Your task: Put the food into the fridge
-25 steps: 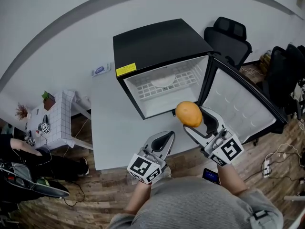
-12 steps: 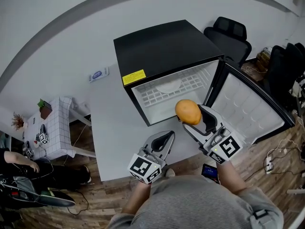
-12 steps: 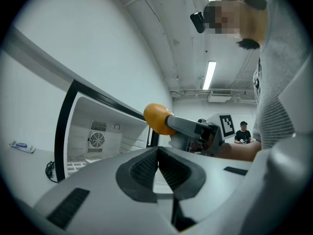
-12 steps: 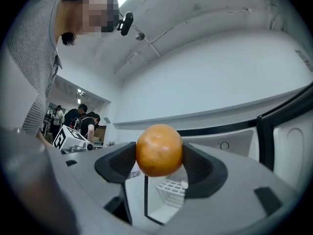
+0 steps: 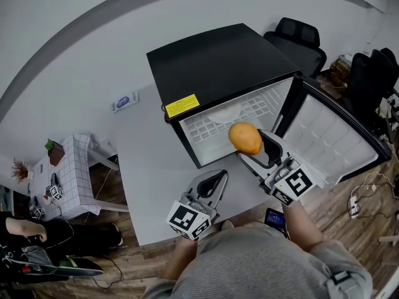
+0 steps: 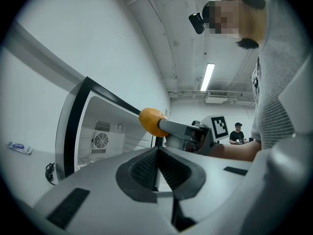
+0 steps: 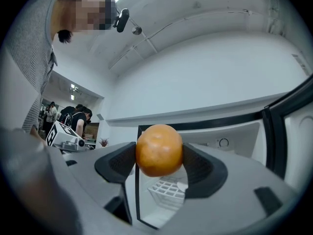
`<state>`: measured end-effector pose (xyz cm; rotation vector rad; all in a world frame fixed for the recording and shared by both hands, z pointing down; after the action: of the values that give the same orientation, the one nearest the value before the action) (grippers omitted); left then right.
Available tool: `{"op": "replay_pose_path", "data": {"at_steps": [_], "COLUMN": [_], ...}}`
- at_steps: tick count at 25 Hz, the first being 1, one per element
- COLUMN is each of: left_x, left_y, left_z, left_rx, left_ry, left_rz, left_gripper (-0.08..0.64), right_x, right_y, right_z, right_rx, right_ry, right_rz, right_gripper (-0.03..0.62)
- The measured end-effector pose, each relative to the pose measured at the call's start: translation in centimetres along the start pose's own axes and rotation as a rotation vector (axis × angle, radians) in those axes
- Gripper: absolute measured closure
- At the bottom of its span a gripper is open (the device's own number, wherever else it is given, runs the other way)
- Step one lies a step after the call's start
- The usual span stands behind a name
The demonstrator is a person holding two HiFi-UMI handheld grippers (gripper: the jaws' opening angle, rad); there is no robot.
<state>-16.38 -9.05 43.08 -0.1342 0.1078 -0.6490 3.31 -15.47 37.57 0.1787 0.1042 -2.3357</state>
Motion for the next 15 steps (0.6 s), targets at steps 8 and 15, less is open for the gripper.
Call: {"op": "replay_pose_path", "data": {"at_steps": [8, 15], "left_x": [0.1, 0.8], "left_y": [-1.4, -1.6], "left_z": [0.5, 0.3], "left_rx": [0.009, 0.022], "left_ry": [0.004, -0.01], "left_rz": [0.008, -0.009], "left_gripper": [0.549, 0.549], "right_x": [2.7, 5.3], "right_y": [1.3, 3.4], "right_z": [2.1, 4.0], "right_rx": [-0.019, -0.03], "right_ry": [-0.052, -0.109], "right_rz": [0.021, 0.011], "right_gripper": [0.282, 0.282]}}
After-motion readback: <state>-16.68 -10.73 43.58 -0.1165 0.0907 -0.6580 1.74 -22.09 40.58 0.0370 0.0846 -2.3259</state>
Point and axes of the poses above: the fingertips, and each gripper's own axes: x forward along the fingers, y to its right, z out of its underside, the point moved 9 cm from there along -x, backward along the fingers, and after that the axes turned 5 degrees about z, right-handed, at the moved point
